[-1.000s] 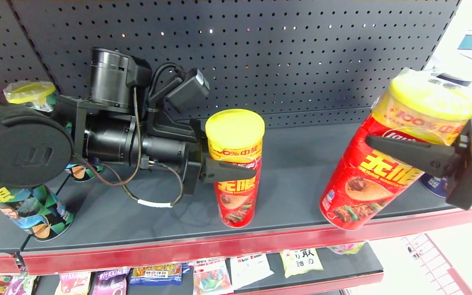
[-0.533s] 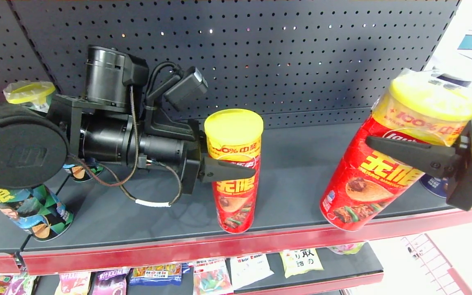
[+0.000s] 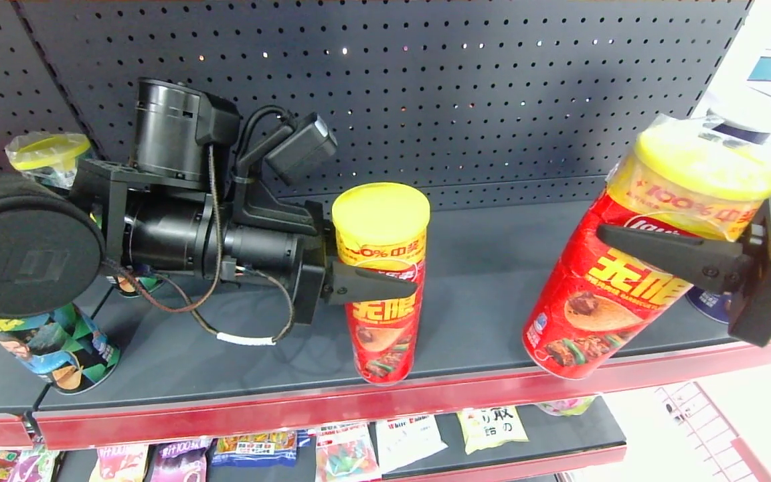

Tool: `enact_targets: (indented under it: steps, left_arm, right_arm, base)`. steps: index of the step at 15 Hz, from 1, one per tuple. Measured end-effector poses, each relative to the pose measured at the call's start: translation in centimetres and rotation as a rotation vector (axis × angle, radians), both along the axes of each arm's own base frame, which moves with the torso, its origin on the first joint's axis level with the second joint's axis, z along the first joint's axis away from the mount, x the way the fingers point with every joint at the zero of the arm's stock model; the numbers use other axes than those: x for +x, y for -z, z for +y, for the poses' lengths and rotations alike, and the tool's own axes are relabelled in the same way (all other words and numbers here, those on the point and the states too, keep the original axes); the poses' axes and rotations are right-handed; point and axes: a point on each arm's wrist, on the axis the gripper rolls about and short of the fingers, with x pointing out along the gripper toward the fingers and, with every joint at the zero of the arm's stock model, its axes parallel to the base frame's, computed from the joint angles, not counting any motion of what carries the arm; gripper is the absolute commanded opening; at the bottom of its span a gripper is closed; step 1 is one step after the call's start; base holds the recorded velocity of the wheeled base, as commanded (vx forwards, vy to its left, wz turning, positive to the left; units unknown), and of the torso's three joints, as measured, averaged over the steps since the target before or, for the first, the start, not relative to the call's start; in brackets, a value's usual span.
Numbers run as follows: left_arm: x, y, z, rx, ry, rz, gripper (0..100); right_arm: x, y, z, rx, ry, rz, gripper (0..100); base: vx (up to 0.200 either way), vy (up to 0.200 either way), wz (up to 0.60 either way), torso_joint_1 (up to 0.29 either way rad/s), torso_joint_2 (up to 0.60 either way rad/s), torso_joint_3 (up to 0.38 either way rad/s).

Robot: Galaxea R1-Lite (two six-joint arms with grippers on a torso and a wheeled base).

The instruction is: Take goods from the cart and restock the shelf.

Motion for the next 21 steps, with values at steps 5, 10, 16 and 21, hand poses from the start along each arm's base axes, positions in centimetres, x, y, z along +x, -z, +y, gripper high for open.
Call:
enact_targets:
  steps: [5, 10, 16, 21]
  left_arm:
    - [-0.26, -0.15, 0.05, -0.003, 0.002, 0.002, 0]
    - [-0.61, -0.01, -0.53, 0.001, 0.019, 0.004, 0]
    - [-0.18, 0.14, -0.66, 0.001, -0.004, -0.009, 0]
    - [-0.49, 0.65, -0.24, 0.012, -0.014, 0.004, 0]
  right_arm:
    - [0.0, 0.05, -0.01, 0.0, 0.0, 0.002, 0]
    - [0.0, 0.07, -0.01, -0.001, 0.001, 0.001, 0]
    - [-0.03, -0.01, -0.03, 0.001, 0.0, -0.001, 0]
    - [0.13, -0.08, 0.07, 0.0, -0.002, -0.002, 0]
  base:
    - [0.0, 0.0, 0.0, 0.0, 0.0, 0.0]
    - [0.0, 0.0, 0.0, 0.0, 0.0, 0.0]
    - [0.0, 0.0, 0.0, 0.0, 0.0, 0.0]
    - [0.0, 0.0, 0.0, 0.0, 0.0, 0.0]
